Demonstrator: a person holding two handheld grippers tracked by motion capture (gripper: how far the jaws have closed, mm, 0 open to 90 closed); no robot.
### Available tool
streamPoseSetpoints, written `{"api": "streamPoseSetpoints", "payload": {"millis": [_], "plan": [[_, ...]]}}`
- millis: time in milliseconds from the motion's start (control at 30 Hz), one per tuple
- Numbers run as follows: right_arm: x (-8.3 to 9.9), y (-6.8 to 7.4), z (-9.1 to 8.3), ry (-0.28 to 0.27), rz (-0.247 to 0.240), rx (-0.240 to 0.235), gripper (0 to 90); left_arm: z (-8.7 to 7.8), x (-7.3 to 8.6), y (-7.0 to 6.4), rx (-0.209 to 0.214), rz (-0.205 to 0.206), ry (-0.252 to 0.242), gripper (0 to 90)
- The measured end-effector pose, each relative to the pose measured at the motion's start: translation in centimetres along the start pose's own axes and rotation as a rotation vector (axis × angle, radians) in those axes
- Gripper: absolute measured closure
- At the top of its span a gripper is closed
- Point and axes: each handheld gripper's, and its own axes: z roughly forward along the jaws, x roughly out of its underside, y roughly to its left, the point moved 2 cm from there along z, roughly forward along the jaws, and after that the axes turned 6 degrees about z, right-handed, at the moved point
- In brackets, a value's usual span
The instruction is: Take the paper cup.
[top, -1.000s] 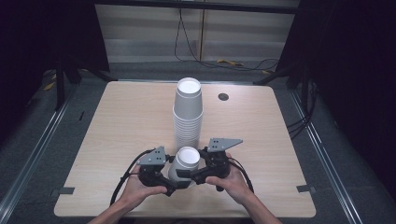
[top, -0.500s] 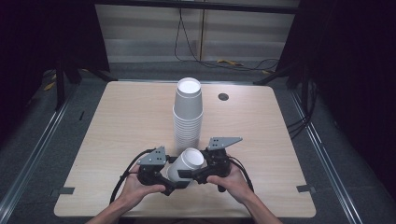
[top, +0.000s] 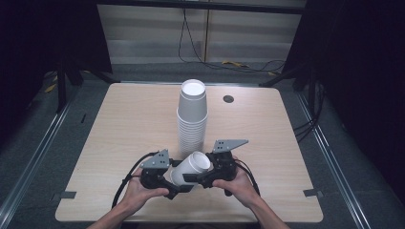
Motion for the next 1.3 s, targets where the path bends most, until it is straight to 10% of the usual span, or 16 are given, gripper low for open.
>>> {"api": "streamPoseSetpoints", "payload": {"millis": [733, 1300], "plan": [[-1.4, -0.1, -2.1, -0.044, -0.026, 0.059, 13.7, -0.6, 0.2, 0.4, -0.014, 0.015, 0.025, 16.3], [-0.8, -0.6, -2.6, 0.131, -0.072, 0.074, 13.9, -1.7, -0.2, 1.0, -0.030, 0.015, 0.082, 16.5]]}}
